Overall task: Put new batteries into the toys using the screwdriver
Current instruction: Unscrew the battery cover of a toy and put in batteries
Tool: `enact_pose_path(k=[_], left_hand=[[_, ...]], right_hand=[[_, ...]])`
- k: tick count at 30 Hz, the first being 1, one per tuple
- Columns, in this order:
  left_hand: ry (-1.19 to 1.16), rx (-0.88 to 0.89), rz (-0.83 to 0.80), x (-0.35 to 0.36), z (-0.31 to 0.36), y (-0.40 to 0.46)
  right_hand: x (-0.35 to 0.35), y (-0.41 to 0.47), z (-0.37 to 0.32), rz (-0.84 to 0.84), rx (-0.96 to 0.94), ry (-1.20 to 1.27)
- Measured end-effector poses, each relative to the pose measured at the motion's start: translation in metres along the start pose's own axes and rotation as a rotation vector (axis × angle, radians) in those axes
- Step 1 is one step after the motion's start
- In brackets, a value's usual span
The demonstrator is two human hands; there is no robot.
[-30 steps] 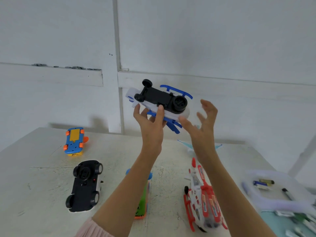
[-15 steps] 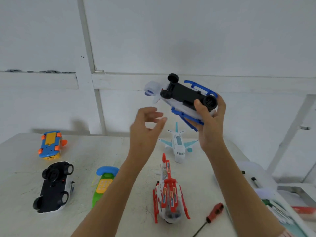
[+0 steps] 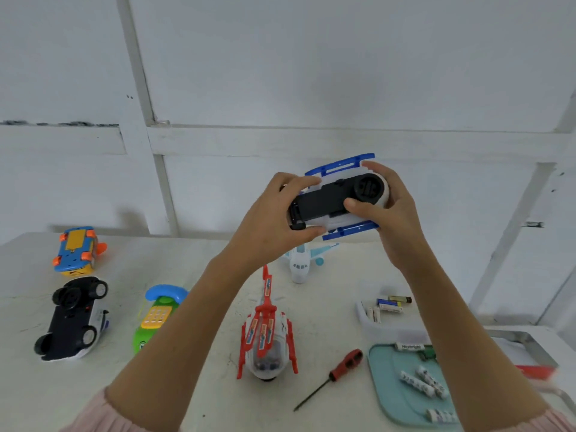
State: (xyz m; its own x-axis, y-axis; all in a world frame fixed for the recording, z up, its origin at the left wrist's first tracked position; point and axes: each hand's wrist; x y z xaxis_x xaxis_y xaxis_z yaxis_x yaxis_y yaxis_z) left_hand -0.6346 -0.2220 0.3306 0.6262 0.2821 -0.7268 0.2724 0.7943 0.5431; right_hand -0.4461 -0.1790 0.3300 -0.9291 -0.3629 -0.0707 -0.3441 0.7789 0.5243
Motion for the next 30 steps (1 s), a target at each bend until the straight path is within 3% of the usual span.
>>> enact_pose_path(k=[7,10,14,18,22,30], left_hand=[[-0.050,0.002,0.488,0.055,0.017,0.002],[-0.089,-0.048,0.599,0.075,0.032,0.005],[-0.103,-0.063,0.490,0.090,0.045,0.001],[-0.271,-0.013,0.223,0.086,0.050,-0.009],[-0.325,-0.070,0.025,0.077,0.050,-0.013],[-0.455,-0.091,-0.053,0.080,0.050,-0.016]], right_hand=[[-0.006,-0.009,0.008,0.211,-0.035,0.175],[-0.005,-0.009,0.010,0.157,-0.009,0.322],[-0.011,-0.007,0.008,0.119,0.014,0.332],[-0.029,-0.005,0.006,0.103,0.033,0.267],[-0.042,-0.003,-0.001,0.039,0.074,0.210],[-0.039,-0.008,0.002,-0.088,0.130,0.228]])
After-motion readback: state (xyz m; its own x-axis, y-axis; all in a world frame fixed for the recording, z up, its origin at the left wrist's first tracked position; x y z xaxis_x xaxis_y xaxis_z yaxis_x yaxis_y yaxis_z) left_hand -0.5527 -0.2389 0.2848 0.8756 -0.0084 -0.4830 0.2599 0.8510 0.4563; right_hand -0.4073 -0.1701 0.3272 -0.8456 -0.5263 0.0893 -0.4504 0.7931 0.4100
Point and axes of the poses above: each hand's wrist, its own y-axis towards the middle knuckle, its own x-axis out of the palm, z = x × y, and after that the axes turned 11 degrees about -z, right-handed
